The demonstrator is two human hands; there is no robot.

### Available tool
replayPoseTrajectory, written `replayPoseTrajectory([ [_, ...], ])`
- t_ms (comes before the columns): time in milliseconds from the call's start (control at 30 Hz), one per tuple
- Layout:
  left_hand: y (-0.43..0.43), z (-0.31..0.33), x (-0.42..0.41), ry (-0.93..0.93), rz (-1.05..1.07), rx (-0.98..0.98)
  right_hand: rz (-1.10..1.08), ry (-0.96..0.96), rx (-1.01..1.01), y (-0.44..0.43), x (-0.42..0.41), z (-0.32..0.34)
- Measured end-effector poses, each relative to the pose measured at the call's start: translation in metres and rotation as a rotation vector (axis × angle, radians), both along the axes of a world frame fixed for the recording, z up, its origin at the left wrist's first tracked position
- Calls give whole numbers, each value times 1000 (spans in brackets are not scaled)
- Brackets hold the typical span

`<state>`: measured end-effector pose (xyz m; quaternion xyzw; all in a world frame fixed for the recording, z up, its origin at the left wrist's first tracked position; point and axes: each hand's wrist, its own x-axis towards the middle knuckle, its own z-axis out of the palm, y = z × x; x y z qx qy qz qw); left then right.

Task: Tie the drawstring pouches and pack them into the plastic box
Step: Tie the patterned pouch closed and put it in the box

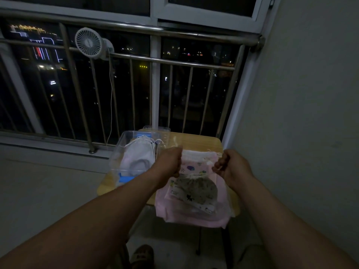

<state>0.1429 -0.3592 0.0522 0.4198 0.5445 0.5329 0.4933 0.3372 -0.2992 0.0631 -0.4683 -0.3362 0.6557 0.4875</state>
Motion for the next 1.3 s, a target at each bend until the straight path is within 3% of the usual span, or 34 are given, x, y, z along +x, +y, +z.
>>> replayPoseTrajectory([
  [100, 4, 25, 11, 427, -110, 65, 146, -214, 233, -1, -10, 26],
  [200, 8, 45, 24, 540, -209, 163, 243, -386, 419, -1, -24, 46],
  [300, 13, 55, 32, 489, -195, 202, 315, -367, 456, -1, -33, 48],
  [400, 26, 49, 30, 466, -164, 142, 180, -298, 387, 2, -33, 33],
  [467, 30, 46, 25, 283, -128, 65, 103, -362, 314, 1, -28, 15],
  [533, 33, 43, 20, 89, -126, 11, 197, -438, 295, -6, -22, -6],
  [667, 35, 42, 17, -115, -141, -22, 372, -570, 468, -26, -19, -24],
  [800, 35, 44, 20, -256, -122, -63, 335, -505, 536, -26, -23, -24],
  [900, 38, 43, 20, -283, -106, -121, 318, -450, 466, -22, -26, -21],
  [1033, 44, 38, 10, -422, -6, -172, 447, 26, 168, -22, -25, -19],
  [1100, 46, 31, 2, -494, 74, -204, 476, 164, 85, -25, -19, -21],
  [1300, 43, 5, -3, -449, 176, -285, 404, 190, 38, -24, -16, -42],
])
